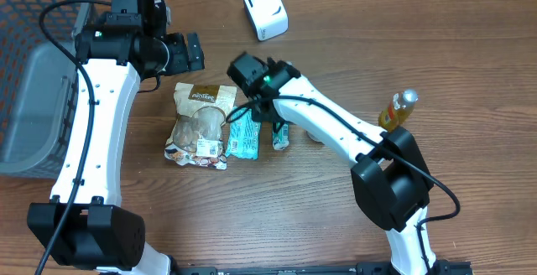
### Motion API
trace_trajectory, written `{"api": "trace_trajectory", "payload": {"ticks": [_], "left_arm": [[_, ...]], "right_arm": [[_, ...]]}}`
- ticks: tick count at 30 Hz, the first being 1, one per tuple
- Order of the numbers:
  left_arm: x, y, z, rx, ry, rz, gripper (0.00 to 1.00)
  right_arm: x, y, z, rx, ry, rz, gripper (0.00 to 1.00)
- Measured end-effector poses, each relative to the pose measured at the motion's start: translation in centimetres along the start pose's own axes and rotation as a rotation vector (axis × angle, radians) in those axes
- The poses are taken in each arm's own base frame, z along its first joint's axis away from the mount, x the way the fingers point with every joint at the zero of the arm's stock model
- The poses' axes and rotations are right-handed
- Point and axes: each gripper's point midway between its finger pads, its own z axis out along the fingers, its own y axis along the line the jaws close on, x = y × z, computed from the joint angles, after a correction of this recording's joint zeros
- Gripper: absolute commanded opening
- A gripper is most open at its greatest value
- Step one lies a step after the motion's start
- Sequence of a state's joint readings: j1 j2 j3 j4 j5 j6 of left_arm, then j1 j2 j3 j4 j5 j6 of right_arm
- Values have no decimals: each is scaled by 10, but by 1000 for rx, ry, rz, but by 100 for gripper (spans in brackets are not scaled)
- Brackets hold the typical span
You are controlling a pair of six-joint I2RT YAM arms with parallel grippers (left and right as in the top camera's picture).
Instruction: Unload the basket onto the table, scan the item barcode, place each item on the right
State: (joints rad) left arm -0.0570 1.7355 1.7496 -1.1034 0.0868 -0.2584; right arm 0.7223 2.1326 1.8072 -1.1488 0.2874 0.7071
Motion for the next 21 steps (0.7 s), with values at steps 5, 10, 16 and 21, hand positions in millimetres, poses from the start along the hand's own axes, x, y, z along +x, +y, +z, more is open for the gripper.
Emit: {"api": "trace_trajectory", "payload": {"ticks": [5, 10, 16, 21], "left_arm": [[0, 0, 0, 0, 0, 0, 100], [0, 0, 0, 0, 0, 0, 100], [0, 0, 0, 0, 0, 0, 99], [0, 0, 0, 0, 0, 0, 100]], "right_arm": [[-17, 5, -27, -40, -39, 8, 60], [-13, -7, -30, -12, -11, 6, 62], [-18, -26, -26, 23, 12, 32, 63], [-34, -51, -32, 47, 25, 85, 63]]}}
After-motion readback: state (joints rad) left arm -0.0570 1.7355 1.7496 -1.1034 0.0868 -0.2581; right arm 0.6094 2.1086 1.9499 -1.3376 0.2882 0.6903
